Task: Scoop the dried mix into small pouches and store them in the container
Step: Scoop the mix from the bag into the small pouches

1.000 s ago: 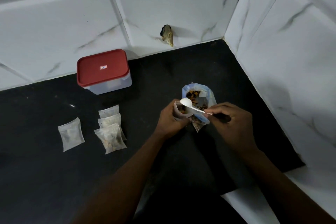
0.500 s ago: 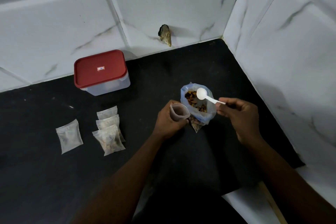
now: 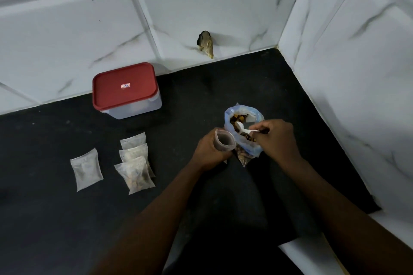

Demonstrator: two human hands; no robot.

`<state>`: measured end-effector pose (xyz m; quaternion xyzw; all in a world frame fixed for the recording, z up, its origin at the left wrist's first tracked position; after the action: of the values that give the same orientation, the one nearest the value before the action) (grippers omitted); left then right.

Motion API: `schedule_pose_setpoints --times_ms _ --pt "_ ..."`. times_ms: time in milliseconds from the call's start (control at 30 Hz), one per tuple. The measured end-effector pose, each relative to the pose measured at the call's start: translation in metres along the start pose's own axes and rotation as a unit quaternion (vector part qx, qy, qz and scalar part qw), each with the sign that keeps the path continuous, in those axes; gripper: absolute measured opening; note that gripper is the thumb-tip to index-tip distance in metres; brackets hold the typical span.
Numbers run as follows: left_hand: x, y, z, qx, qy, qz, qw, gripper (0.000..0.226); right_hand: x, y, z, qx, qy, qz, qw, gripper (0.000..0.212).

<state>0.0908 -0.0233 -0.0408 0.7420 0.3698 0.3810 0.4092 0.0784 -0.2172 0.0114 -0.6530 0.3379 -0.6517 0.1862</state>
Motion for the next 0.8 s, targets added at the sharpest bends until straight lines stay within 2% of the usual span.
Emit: schedule_pose_setpoints --times_ms 100,233,367,500,567,733,800 --pt "0.0 0.0 0.002 0.003 -0.011 0.002 1.0 0.049 -0.007 0.01 0.003 -0.097 -0.024 0.073 0.992 0.017" --pt "0.0 0.0 0.003 0.006 -0.024 0.01 1.0 0.052 -0.014 0.028 0.006 -0.25 -0.048 0.215 0.943 0.014" --pt "0.001 0.0 0.001 0.007 -0.031 0.008 0.999 0.052 -0.02 0.027 0.005 -0.268 -0.046 0.265 0.925 0.015" --pt "0.002 0.0 0.001 0.009 -0.04 0.013 0.999 0.053 -0.027 0.031 -0.001 -0.33 -0.024 0.384 0.862 0.017" --pt "0.002 -0.001 0.0 0.007 -0.04 0.014 0.999 0.053 -0.026 0.034 -0.004 -0.344 -0.024 0.41 0.844 0.018" --pt "0.0 -0.003 -0.001 -0.003 -0.033 0.009 0.999 0.054 -0.017 0.041 -0.008 -0.34 -0.069 0.409 0.844 0.021" --pt "0.001 -0.004 -0.002 -0.012 -0.026 0.002 1.0 0.055 -0.016 0.045 -0.01 -0.343 -0.075 0.429 0.832 0.023"
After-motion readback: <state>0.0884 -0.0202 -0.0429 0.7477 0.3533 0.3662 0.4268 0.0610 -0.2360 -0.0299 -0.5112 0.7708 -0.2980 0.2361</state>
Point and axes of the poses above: each hand's wrist, its own z-axis towards the middle knuckle, its own x-axis out of the back of the hand, y = z × x, the point moved 7 cm from there along z, towards the middle knuckle, and after that the axes turned 1 degree about x, right-handed, at the moved point
